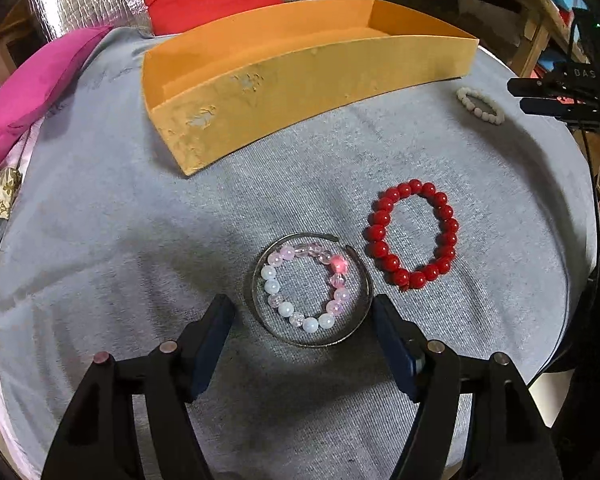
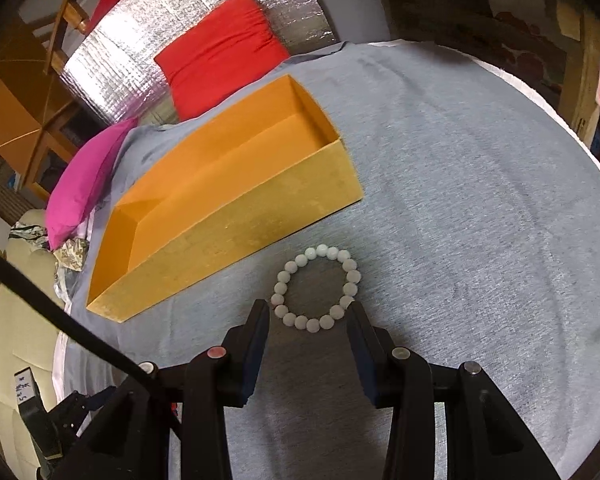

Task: Organize jewelry
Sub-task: 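Move the left tool to the silver bangle while the right tool approaches the white bead bracelet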

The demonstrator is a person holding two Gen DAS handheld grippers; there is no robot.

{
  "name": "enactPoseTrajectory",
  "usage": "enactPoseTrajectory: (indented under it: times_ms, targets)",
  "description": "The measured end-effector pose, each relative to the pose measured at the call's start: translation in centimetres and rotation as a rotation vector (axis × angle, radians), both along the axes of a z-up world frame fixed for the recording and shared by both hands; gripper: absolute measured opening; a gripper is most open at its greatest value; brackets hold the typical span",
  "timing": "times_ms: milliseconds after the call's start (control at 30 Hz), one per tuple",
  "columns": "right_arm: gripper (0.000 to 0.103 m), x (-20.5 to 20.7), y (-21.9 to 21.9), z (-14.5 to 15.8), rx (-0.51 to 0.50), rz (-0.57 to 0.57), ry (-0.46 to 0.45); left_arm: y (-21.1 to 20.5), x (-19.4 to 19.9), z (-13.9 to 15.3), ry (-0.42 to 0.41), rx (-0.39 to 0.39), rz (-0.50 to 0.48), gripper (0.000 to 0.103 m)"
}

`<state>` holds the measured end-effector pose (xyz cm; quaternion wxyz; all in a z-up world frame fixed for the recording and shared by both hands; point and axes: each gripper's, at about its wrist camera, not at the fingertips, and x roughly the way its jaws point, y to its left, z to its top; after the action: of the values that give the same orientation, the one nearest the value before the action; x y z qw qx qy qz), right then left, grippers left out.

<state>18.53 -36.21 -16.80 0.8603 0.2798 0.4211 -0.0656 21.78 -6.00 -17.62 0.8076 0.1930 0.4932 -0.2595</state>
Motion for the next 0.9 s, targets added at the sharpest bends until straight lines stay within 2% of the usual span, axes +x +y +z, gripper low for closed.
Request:
enactPoseTrajectory:
  times_ms: [267, 400, 500, 633, 767, 833, 900]
  targets:
    - [0.043, -0.3, -1.7, -0.5, 0.019, -0.043, 0.016, 0.9, 1.3, 0.1, 0.027, -0.064, 0.051, 0.072]
    - [0.044, -0.3, -2.5, -0.8, 0.031, -0.073, 0.019, 1.3, 1.8, 0.4, 0.019, -0.078, 0.073, 0.063]
    - [0.044, 0.0, -2.9, -1.1, 0.036, -0.080, 0.025, 1.7, 1.7, 1.0, 0.019, -0.099, 0.086, 0.063]
    - [0.043, 1.1, -2.6, -1.6, 0.009, -0.082, 0.052, 1.8, 1.7, 1.7, -0.001, -0.117, 0.092, 0.063]
    - [0.043, 2.3, -2.3, -2.1, -0.073, -0.090, 0.088, 2.7, 1.6, 2.8, -0.027, -0.143, 0.100, 0.063]
    - [0.038, 3.0, -1.9, -2.5, -0.130, -0.074, 0.114, 3.3, 1.6, 3.2, -0.038, -0.158, 0.106, 0.063]
    - [0.020, 3.5, -0.9, -2.4, -0.211, -0.061, 0.122, 3.7, 1.6, 3.7, -0.053, -0.173, 0.109, 0.063]
